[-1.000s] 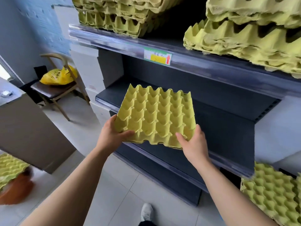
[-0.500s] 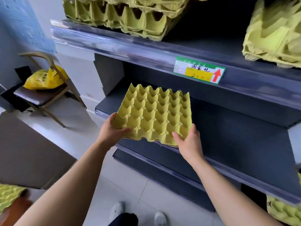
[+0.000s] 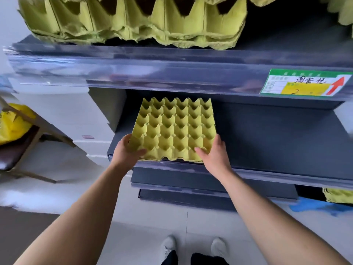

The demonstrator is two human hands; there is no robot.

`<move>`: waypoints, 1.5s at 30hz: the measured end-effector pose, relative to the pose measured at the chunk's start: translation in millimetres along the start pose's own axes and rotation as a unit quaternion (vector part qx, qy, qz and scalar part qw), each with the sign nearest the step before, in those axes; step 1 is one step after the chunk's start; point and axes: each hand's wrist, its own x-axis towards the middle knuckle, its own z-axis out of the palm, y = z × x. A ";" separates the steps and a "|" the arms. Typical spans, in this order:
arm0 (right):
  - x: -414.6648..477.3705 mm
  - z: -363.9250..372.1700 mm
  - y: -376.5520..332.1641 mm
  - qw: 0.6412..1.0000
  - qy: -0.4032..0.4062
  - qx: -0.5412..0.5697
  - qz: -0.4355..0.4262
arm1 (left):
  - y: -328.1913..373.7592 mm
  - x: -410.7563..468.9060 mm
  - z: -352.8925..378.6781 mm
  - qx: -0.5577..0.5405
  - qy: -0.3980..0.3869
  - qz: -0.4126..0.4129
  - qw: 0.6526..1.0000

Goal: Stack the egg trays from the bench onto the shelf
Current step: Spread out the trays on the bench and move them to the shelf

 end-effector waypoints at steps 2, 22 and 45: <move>2.1 7.3 -0.7 1.000 -0.005 -0.010 0.006 | -5.8 8.7 -0.9 0.026 -0.004 0.003 1.000; -65.8 -63.6 54.2 0.975 0.137 -0.146 -0.099 | 51.1 -49.5 66.4 0.274 -0.031 0.279 0.920; -242.1 -375.3 425.4 0.935 0.283 -0.188 0.105 | 260.5 -342.9 486.1 0.224 -0.212 0.513 0.801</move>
